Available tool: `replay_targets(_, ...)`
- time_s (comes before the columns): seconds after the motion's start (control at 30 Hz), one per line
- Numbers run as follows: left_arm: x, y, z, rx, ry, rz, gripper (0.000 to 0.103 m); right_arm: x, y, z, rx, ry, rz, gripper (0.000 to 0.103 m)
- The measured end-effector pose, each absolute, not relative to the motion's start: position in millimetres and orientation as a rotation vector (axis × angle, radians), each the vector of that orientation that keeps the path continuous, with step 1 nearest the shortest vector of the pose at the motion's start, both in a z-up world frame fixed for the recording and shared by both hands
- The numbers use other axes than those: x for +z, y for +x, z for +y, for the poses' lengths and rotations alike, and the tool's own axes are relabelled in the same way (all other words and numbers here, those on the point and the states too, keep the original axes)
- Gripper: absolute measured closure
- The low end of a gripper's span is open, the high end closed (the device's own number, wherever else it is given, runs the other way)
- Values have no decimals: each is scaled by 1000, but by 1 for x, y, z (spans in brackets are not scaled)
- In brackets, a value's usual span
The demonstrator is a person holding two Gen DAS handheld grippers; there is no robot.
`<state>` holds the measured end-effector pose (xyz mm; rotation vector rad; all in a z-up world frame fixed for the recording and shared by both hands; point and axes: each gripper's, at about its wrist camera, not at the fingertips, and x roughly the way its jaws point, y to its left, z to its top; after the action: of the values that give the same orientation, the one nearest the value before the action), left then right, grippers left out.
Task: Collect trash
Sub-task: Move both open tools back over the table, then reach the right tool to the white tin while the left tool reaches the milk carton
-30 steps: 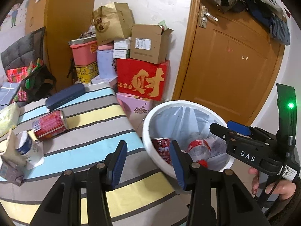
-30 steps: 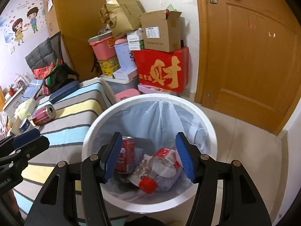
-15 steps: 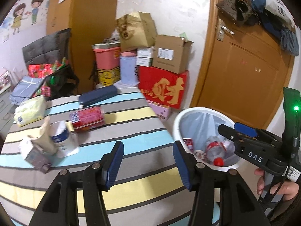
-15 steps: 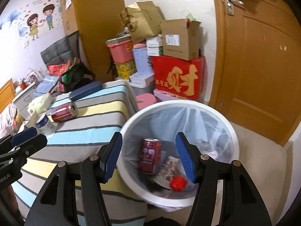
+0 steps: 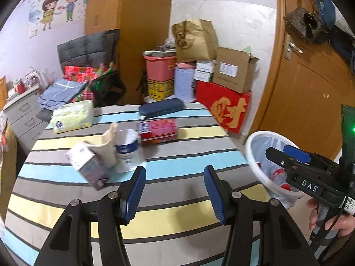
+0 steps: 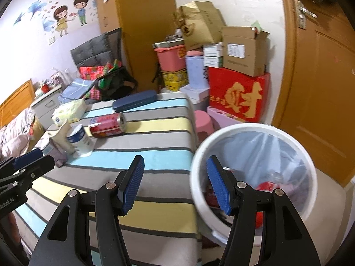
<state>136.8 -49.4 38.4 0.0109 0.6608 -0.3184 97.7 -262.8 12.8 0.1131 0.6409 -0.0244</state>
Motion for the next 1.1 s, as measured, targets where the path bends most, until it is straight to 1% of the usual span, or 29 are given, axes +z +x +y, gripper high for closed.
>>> replay_targets(0.37, 25, 144, 14, -186, -37, 684, 49, 8, 115, -224, 69, 73, 665, 42)
replay_targets(0.43, 20, 147, 28, -165, -57, 698, 46, 5, 120, -218, 94, 73, 674, 42)
replay_targets(0.47, 18, 148, 33, -157, -65, 701, 44, 4, 122, -215, 106, 74, 681, 39)
replay_targets(0.57, 13, 153, 49, -130, -88, 707, 43, 1, 131, -204, 136, 59, 697, 38)
replay_targets(0.7, 7, 162, 60, -102, -105, 716, 43, -3, 138, -191, 174, 33, 710, 38)
replay_targets(0.9, 1, 180, 62, -107, -119, 716, 39, -6, 152, -176, 223, 14, 708, 38)
replay_targets(1.1, -17, 205, 60, -125, -107, 772, 39, -9, 169, -163, 251, 7, 719, 38)
